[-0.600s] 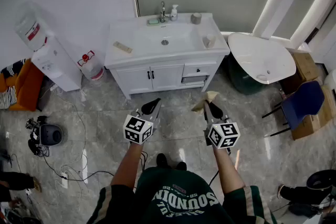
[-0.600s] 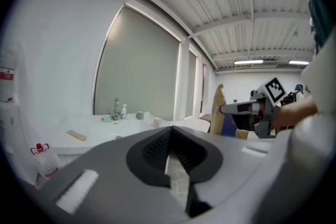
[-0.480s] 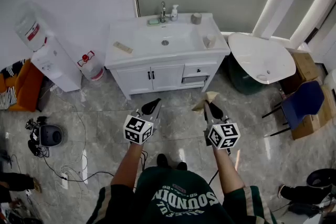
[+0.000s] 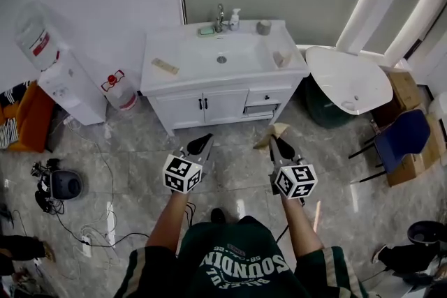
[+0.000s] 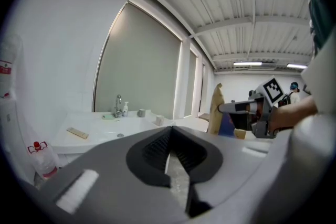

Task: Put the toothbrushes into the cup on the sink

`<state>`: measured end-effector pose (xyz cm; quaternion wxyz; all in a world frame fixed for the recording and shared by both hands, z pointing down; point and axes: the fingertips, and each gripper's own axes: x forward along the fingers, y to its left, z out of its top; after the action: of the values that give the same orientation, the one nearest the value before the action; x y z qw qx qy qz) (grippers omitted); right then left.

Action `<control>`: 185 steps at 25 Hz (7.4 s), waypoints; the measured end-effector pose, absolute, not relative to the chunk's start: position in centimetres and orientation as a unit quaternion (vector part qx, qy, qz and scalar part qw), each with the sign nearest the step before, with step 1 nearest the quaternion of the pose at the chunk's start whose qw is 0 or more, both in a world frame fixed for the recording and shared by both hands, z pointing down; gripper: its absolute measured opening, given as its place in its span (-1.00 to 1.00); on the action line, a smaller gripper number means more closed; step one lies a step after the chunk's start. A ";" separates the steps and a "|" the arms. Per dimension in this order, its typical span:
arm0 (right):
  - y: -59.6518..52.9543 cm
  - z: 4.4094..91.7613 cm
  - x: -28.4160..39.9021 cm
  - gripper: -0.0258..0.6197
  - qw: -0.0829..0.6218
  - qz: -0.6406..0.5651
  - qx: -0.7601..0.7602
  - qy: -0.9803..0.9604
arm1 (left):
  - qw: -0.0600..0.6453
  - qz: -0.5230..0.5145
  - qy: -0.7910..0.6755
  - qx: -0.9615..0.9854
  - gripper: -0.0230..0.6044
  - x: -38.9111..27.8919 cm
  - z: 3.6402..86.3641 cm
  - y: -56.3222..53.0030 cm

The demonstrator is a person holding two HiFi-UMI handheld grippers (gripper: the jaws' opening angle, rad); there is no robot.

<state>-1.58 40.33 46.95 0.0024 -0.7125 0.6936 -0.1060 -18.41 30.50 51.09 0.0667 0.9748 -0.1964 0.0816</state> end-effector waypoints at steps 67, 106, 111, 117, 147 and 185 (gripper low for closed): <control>-11.3 51.5 32.6 -0.87 -0.013 -0.133 -0.687 0.714 | 0.086 0.112 -0.198 0.970 -0.77 16.7 53.0 -18.2; -28.7 50.8 44.9 -0.87 -0.018 -0.103 -0.750 0.653 | 0.154 0.174 -0.145 0.962 -0.77 18.7 61.8 -25.1; -32.3 50.1 48.8 -0.87 0.000 -0.099 -0.766 0.636 | 0.165 0.183 -0.151 0.957 -0.77 17.6 62.5 -25.5; -34.4 54.6 51.0 -0.87 -0.027 -0.128 -0.776 0.617 | 0.173 0.203 -0.165 0.950 -0.77 15.6 64.0 -26.2; -27.7 56.7 44.3 -0.92 -0.039 -0.188 -0.721 0.666 | 0.156 0.154 -0.290 0.931 -0.77 6.9 59.3 -23.5; -27.0 55.6 -11.4 -0.91 -0.098 -0.147 -0.401 0.899 | 0.159 0.116 -0.478 0.856 -0.77 -27.5 57.8 -20.7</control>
<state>-11.38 -27.03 55.55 -0.0977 -0.4011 0.8989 -0.1466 -27.52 -20.72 57.78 0.1592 0.8557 -0.4784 0.1164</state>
